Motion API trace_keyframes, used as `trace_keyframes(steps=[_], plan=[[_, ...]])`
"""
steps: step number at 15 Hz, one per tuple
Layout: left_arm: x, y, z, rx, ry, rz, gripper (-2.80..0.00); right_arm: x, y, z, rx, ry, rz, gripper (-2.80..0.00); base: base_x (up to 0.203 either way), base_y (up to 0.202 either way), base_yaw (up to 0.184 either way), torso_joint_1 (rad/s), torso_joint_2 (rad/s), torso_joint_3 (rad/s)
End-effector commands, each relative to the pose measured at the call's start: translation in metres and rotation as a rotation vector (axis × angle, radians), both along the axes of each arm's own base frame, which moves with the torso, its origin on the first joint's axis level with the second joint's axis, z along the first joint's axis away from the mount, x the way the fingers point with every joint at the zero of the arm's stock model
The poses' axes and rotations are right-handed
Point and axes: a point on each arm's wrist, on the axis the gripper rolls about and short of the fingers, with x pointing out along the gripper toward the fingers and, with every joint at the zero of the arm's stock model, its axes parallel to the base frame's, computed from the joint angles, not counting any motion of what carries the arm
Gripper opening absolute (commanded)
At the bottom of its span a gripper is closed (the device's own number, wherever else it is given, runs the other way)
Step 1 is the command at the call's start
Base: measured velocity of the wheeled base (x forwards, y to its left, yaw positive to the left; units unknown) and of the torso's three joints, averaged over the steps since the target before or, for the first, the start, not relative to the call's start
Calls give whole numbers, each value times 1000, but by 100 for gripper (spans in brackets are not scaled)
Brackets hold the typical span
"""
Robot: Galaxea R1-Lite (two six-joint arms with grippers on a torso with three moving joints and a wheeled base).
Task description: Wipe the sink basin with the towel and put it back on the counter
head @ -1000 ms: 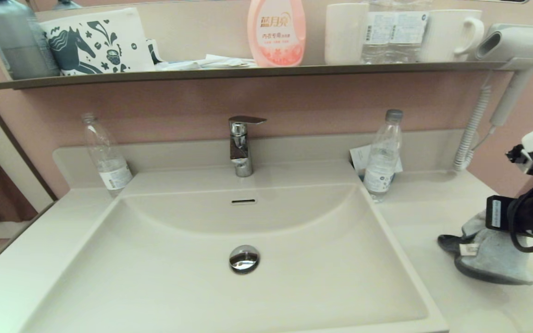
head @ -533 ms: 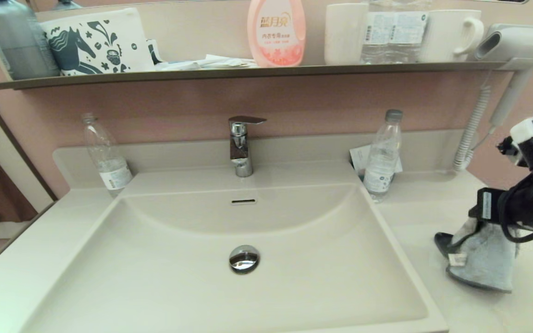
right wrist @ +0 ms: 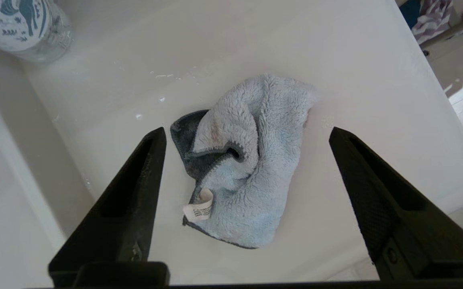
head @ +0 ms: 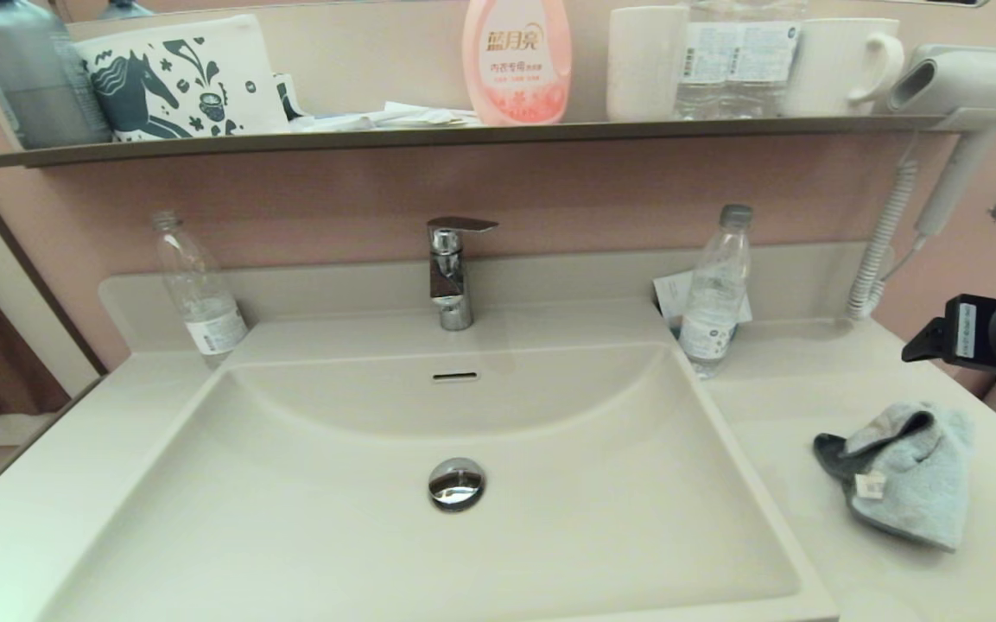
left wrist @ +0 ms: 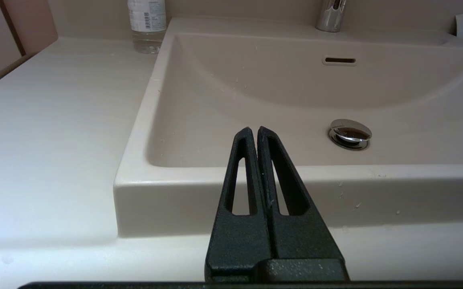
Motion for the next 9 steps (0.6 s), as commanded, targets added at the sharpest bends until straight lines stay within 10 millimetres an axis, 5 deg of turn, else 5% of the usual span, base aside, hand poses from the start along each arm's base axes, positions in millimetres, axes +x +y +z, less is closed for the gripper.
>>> trace_keyframes(steps=[1, 5, 9], plan=[[0, 0, 0, -1, 0, 0, -280, -3, 1, -1, 2, 6, 1, -280, 0, 0, 0, 0, 0, 0], [0, 0, 0, -1, 0, 0, -280, -26, 7, 11, 12, -49, 42, -280, 0, 0, 0, 0, 0, 0], [0, 0, 0, -1, 0, 0, -280, -89, -1, 21, 24, -147, 55, -280, 0, 0, 0, 0, 0, 0]])
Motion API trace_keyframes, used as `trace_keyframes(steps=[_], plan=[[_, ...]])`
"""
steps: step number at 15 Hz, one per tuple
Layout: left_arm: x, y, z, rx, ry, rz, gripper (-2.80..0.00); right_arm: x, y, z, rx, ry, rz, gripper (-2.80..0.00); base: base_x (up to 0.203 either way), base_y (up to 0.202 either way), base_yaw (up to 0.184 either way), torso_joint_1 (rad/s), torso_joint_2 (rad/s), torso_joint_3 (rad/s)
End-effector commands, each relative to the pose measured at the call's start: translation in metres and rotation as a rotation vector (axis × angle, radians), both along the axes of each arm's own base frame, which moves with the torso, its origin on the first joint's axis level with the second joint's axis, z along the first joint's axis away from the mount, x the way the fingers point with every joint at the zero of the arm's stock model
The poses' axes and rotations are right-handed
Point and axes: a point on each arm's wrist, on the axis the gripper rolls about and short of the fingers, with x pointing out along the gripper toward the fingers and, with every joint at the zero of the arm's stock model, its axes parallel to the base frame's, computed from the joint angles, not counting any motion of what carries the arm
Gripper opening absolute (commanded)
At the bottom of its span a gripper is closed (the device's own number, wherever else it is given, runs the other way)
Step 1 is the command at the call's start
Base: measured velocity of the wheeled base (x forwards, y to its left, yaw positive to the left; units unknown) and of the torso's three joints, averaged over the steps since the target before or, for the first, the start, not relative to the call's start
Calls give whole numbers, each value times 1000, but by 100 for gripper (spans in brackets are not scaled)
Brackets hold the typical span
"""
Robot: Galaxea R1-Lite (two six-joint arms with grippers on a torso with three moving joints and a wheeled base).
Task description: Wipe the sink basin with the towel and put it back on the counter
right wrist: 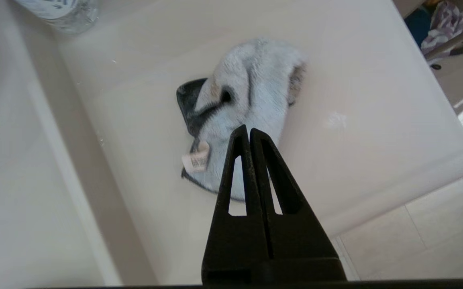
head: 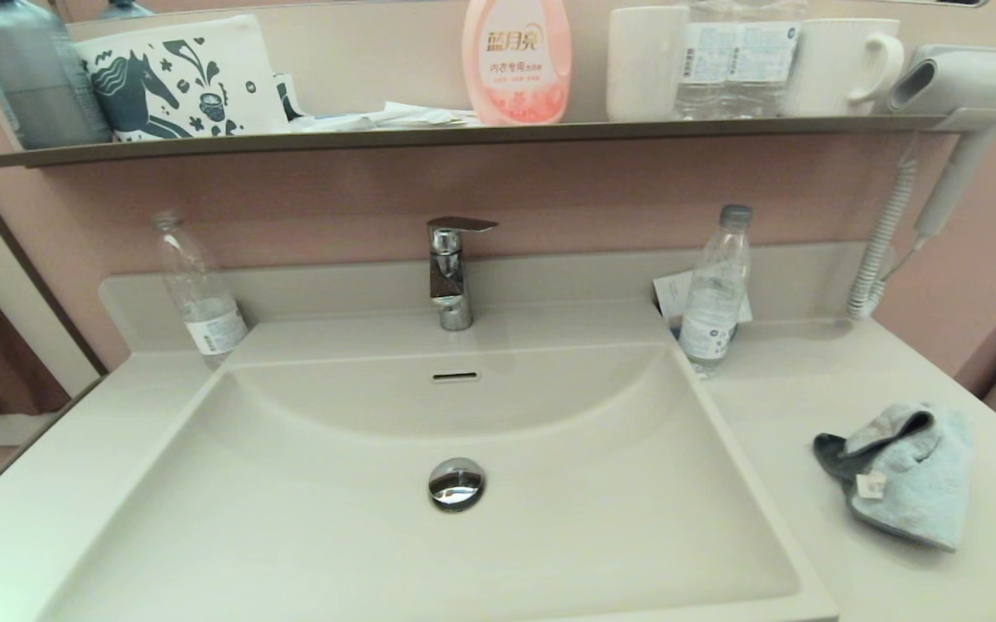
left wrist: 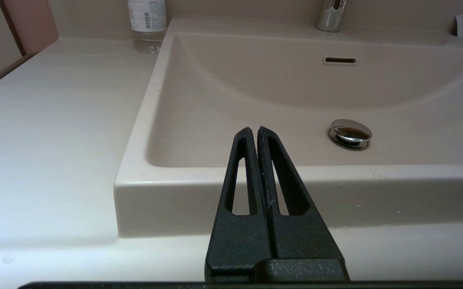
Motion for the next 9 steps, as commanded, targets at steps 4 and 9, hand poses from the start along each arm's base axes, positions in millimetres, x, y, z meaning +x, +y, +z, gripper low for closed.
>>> trace_keyframes(steps=[4, 9], plan=[[0, 0, 0, -1, 0, 0, -280, -127, -22, 29, 49, -341, 6, -280, 0, 0, 0, 0, 0, 0], [0, 0, 0, -1, 0, 0, -280, -238, -35, -9, 46, -611, -79, -280, 0, 0, 0, 0, 0, 0]])
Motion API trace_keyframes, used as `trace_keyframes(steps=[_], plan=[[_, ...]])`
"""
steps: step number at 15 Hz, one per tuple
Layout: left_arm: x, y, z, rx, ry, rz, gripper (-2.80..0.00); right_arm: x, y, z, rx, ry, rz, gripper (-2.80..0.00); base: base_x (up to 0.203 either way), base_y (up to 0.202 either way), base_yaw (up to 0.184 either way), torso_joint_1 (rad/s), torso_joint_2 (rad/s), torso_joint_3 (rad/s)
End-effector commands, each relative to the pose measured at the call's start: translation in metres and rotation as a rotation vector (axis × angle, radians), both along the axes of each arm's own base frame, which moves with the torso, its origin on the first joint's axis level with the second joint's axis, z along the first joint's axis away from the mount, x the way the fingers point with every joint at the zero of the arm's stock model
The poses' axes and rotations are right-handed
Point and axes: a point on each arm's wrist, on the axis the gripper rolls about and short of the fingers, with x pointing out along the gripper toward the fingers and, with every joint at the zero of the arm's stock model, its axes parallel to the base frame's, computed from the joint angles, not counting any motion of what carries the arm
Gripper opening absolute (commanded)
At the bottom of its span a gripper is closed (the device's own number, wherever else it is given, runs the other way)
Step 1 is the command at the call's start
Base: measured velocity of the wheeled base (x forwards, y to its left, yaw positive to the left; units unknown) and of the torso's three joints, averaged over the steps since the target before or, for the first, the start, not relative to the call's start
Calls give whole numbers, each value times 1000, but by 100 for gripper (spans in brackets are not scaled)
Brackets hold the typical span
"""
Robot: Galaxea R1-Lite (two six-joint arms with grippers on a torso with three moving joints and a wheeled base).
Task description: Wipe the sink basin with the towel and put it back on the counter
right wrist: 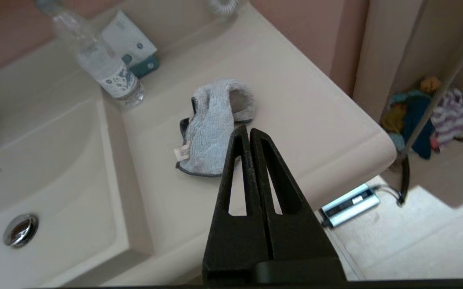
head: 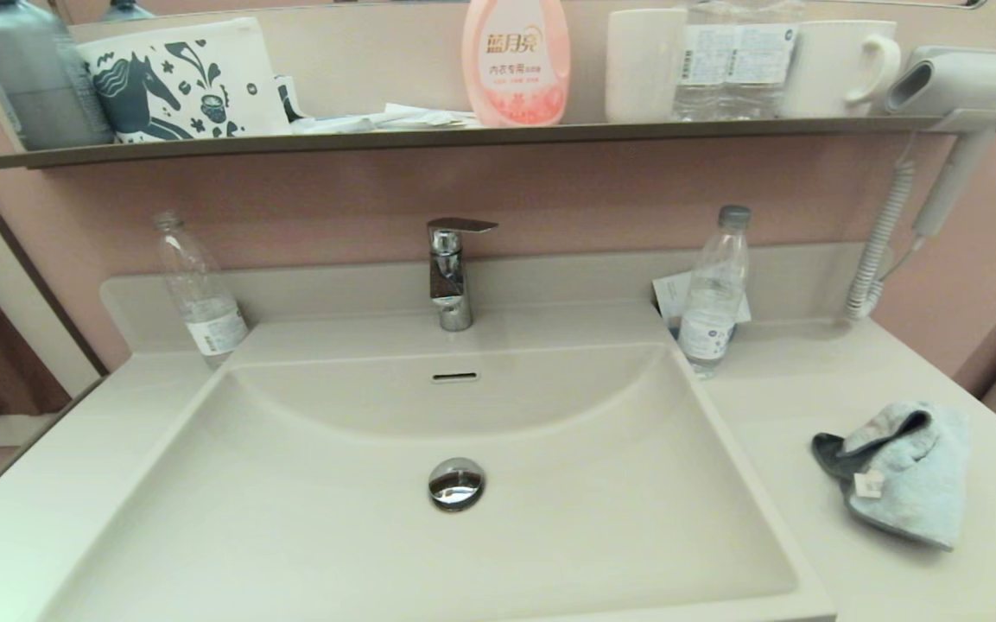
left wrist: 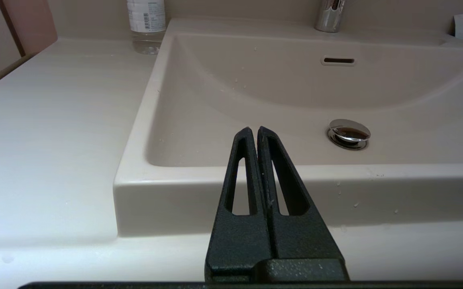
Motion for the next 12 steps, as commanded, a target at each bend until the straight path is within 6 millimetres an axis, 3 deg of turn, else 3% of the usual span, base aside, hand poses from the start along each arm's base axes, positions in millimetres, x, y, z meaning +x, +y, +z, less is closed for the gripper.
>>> trace_keyframes(steps=[1, 3, 7, 12], plan=[[0, 0, 0, 0, 0, 0, -280, -52, -2, -25, 1, -147, -2, -280, 0, 0, 0, 0, 0, 0], [0, 0, 0, 0, 0, 0, -280, -64, -1, -58, -46, -143, 40, -280, 0, 0, 0, 0, 0, 0], [0, 0, 0, 0, 0, 0, -280, -61, 6, -119, -159, -193, 167, -280, 0, 0, 0, 0, 0, 0], [0, 0, 0, -2, 0, 0, -280, -18, 8, -180, -271, -165, 203, -280, 0, 0, 0, 0, 0, 0]])
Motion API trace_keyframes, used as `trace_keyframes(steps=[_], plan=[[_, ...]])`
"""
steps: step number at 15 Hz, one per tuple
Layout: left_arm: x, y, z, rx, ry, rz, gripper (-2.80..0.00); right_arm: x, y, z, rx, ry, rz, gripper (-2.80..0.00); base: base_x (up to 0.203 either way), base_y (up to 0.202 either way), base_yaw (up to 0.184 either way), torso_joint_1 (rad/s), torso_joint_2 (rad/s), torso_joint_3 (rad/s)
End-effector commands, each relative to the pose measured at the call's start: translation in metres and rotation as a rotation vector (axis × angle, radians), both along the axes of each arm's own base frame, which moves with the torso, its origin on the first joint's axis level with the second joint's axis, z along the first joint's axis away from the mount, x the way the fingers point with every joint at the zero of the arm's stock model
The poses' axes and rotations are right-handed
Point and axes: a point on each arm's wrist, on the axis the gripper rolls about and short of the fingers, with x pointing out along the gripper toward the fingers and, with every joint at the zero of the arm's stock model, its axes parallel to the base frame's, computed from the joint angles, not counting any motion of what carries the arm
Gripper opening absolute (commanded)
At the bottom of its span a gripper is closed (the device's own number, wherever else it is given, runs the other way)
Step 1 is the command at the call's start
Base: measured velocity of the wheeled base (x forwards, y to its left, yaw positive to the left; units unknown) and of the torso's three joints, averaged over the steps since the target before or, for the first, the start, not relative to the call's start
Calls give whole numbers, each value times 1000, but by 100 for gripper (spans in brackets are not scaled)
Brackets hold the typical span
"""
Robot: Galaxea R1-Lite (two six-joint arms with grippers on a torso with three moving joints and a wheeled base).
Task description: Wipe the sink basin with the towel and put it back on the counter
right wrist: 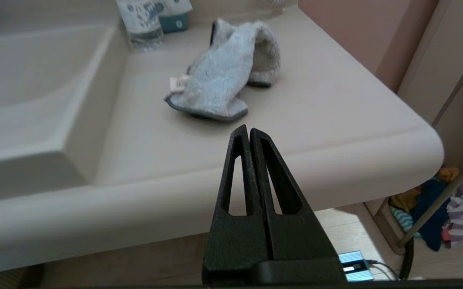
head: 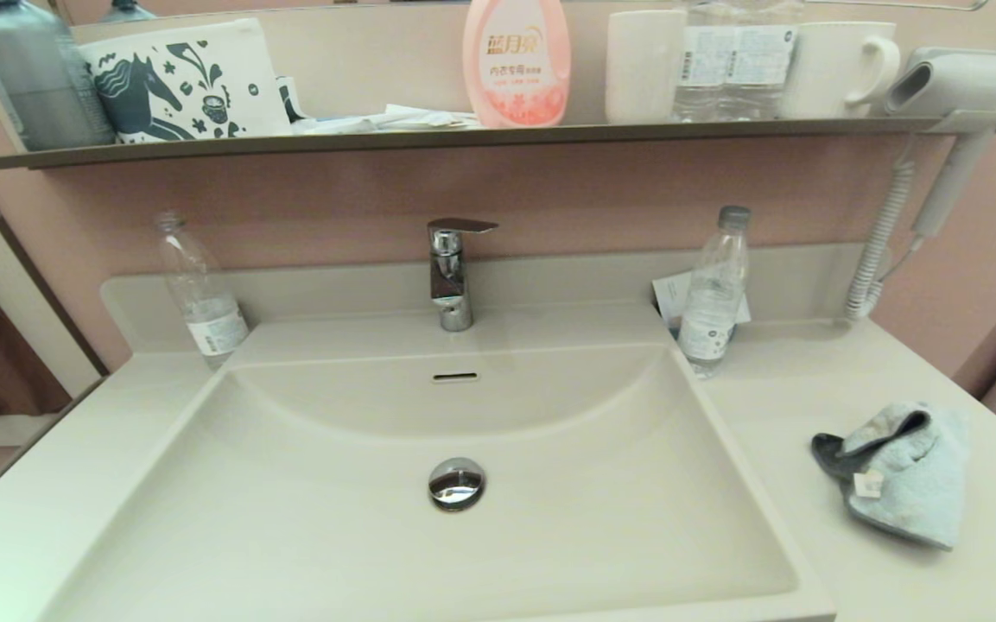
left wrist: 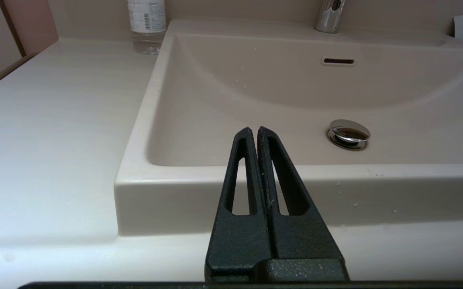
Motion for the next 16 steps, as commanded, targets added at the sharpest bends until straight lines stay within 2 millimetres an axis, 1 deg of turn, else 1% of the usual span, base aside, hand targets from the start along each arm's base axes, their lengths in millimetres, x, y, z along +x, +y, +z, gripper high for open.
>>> trace_keyframes(steps=[1, 2, 3, 4, 6, 13, 16], plan=[[0, 0, 0, -1, 0, 0, -280, 12, 0, -25, -17, 22, 1, -280, 0, 0, 0, 0, 0, 0], [0, 0, 0, -1, 0, 0, -280, 18, 0, -35, -30, 4, 7, -280, 0, 0, 0, 0, 0, 0], [0, 0, 0, -1, 0, 0, -280, 22, 1, -39, -42, -32, 35, -280, 0, 0, 0, 0, 0, 0], [0, 0, 0, -1, 0, 0, -280, 24, 1, -44, -73, -22, 54, -280, 0, 0, 0, 0, 0, 0], [0, 0, 0, -1, 0, 0, -280, 24, 2, -45, -116, -7, 64, -280, 0, 0, 0, 0, 0, 0], [0, 0, 0, -1, 0, 0, -280, 24, 1, -45, -60, -16, 63, -280, 0, 0, 0, 0, 0, 0], [0, 0, 0, -1, 0, 0, -280, 24, 1, -45, -61, -16, 63, -280, 0, 0, 0, 0, 0, 0]])
